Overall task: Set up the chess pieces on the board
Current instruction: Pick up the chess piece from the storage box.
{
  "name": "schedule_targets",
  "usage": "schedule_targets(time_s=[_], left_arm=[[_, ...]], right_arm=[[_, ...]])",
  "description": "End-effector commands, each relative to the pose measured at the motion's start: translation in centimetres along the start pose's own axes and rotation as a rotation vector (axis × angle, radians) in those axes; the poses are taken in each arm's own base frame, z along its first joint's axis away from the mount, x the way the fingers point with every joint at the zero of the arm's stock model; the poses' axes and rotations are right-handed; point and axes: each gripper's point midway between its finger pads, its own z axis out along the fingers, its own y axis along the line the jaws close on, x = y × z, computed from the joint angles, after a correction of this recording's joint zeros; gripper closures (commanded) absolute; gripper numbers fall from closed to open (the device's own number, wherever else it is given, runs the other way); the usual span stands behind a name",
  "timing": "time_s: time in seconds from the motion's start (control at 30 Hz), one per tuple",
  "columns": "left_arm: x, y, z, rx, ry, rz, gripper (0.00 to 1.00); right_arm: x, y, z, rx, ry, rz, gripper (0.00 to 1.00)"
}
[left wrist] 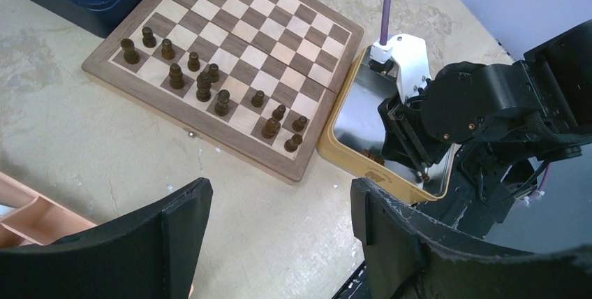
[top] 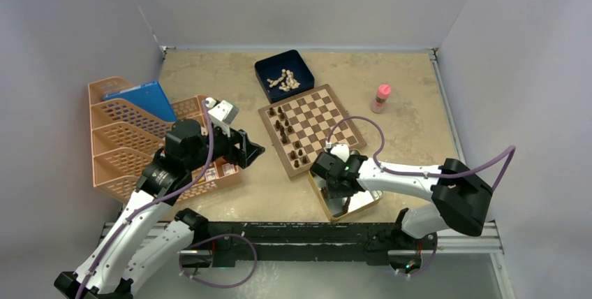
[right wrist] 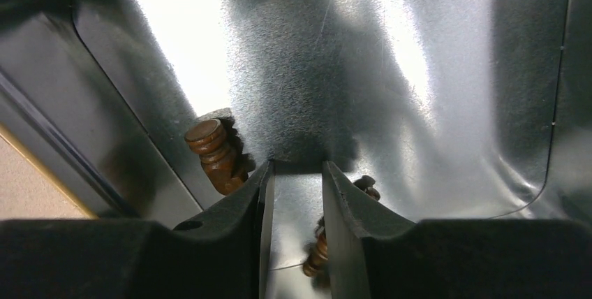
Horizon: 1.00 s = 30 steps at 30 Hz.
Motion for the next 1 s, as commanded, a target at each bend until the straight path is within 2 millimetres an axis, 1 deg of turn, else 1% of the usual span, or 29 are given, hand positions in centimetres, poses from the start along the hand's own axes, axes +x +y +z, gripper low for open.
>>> schedule_targets(time_s=[0.0,0.07,0.17,0.27,0.4,0.43,0.57,0.63,0.7,0.8,0.87,0.97], left_arm=[[-1.0,-0.7,0.1,0.037,-0.042,0.025,0.27],[-1.0,-0.7,0.1,0.04,-0.042,0.025,0.27],[-1.1,-0.8,0.0,0.042,-0.047,0.027,0.27],[-0.9,-0.6,0.0,0.035,-0.041,0.032,0.27],[-1.1,-0.6,0.1,0.032,-0.053,0.032,0.27],[-1.2,-0.5,0.1,0.031,-0.056,0.032,0.28],[-0.9,-0.1,0.3,0.015,-0.046,0.03,0.28],[-0.8,0.1,0.4,0.005,-0.042,0.026,0.28],[-0.5,0.3,0.5,-0.006,-0.034,0.016,0.28],[-0.1,0.7,0.7,-0.024,-0.019,0.006,0.28],[-0.2,0.9,0.8,-0.034,-0.019,0.004,0.28],[-0.3,1.3,0.9,-0.056,-0.023,-0.002,0.28]], right_arm=[[-0.3,-0.5,-0.5,0.042,-0.011,0.023,0.67],[-0.7,-0.1,-0.7,0.028,-0.026,0.043,0.67],[-2.2,1.4,-1.8,-0.033,-0.067,0.095,0.67],[-3.6,2.0,-2.9,-0.063,-0.115,0.128,0.65],[-4.4,3.4,-3.4,-0.14,-0.144,0.139,0.64],[-4.5,3.5,-3.3,-0.146,-0.148,0.139,0.64],[-4.5,2.9,-2.4,-0.151,-0.153,0.135,0.63],[-5.0,3.7,-2.1,-0.233,-0.153,0.127,0.63],[-5.2,3.8,-2.0,-0.263,-0.151,0.119,0.63],[-5.0,4.0,-2.0,-0.287,-0.153,0.093,0.63],[-4.7,4.0,-1.7,-0.299,-0.151,0.08,0.63],[-4.7,4.2,-1.6,-0.298,-0.148,0.065,0.64]])
